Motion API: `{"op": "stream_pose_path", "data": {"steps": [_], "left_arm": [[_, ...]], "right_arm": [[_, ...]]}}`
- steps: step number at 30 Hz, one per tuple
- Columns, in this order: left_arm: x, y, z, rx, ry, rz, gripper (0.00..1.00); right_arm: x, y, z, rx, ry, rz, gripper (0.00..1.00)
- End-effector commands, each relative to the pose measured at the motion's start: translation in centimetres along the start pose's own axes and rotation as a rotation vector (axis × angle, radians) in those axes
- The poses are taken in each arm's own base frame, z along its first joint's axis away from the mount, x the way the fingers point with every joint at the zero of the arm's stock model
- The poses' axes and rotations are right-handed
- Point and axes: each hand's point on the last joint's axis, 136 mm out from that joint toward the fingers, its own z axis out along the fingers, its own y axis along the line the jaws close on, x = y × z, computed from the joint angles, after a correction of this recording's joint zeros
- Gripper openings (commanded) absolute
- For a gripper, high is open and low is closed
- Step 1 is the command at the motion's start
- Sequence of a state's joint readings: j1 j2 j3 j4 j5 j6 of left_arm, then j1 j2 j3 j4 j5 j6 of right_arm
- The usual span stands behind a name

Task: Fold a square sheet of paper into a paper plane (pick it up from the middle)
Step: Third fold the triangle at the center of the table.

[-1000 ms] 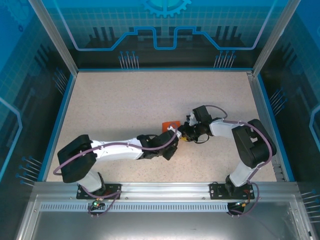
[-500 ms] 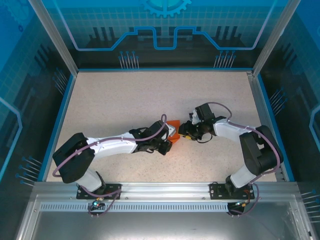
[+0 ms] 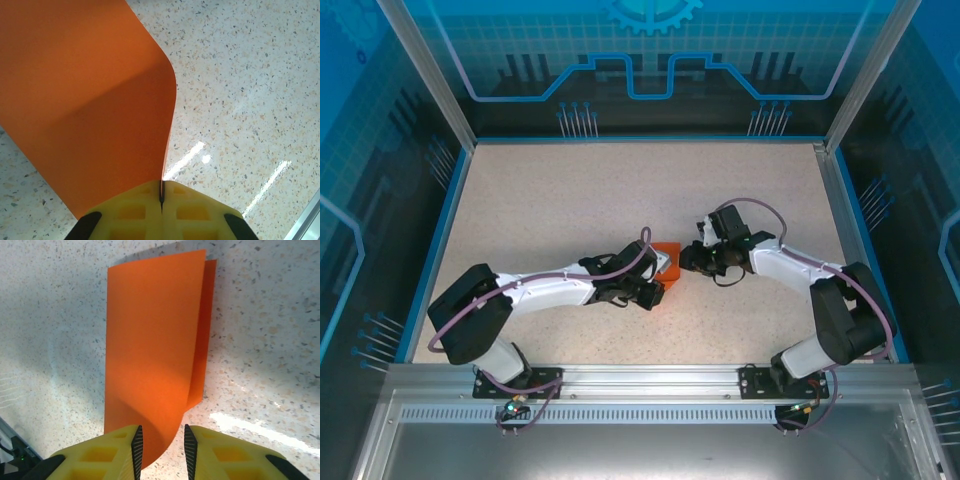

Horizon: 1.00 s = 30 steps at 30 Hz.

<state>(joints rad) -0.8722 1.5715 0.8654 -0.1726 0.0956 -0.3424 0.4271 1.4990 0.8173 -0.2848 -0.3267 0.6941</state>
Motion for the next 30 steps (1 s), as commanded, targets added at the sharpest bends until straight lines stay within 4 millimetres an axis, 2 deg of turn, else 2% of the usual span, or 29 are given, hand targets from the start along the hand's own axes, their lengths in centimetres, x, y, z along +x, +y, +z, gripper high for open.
{"op": "stream_pose_path", "data": {"steps": [1, 7, 9, 15, 21, 30], "left_arm": [[-0.1, 0.0, 0.2, 0.014, 0.003, -0.029, 0.00], [-0.2, 0.2, 0.1, 0.009, 0.004, -0.033, 0.00], [-0.3, 0.3, 0.1, 0.012, -0.003, -0.041, 0.00], [-0.5, 0.2, -0.1, 0.065, -0.006, -0.072, 0.00], [-0.2, 0.4, 0.0, 0.092, 0.012, -0.085, 0.00], [0.1, 0.7, 0.2, 0.088, 0.015, -0.089, 0.00]], "right_arm": [[-0.2, 0.1, -0.4, 0.041, -0.006, -0.036, 0.31], [-0.7, -0.1, -0.6, 0.072, -0.017, -0.051, 0.32], [-0.9, 0.1, -0.7, 0.061, -0.031, -0.049, 0.36], [-1.4, 1.0, -0.5, 0.017, -0.037, -0.070, 0.38], [-2.2, 2.4, 0.0, -0.022, -0.008, -0.106, 0.25], [-2.2, 3.4, 2.6, -0.059, 0.087, -0.115, 0.20]]}}
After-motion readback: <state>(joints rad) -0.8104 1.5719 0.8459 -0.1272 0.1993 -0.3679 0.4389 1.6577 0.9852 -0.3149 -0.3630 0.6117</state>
